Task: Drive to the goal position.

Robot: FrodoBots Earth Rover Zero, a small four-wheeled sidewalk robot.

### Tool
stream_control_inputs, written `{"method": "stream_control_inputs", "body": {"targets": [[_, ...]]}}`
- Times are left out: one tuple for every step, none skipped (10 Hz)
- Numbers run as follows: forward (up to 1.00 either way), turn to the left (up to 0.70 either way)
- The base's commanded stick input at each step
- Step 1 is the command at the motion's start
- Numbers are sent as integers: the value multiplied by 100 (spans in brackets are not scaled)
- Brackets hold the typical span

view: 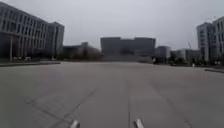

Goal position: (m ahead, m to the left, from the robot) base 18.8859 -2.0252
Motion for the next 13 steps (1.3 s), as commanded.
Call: {"method": "stream_control_inputs", "body": {"targets": [[100, 2], [100, 2], [100, 2], [100, 2], [100, 2], [100, 2], [100, 2], [100, 2], [100, 2], [100, 2], [100, 2], [100, 2], [100, 2]]}}
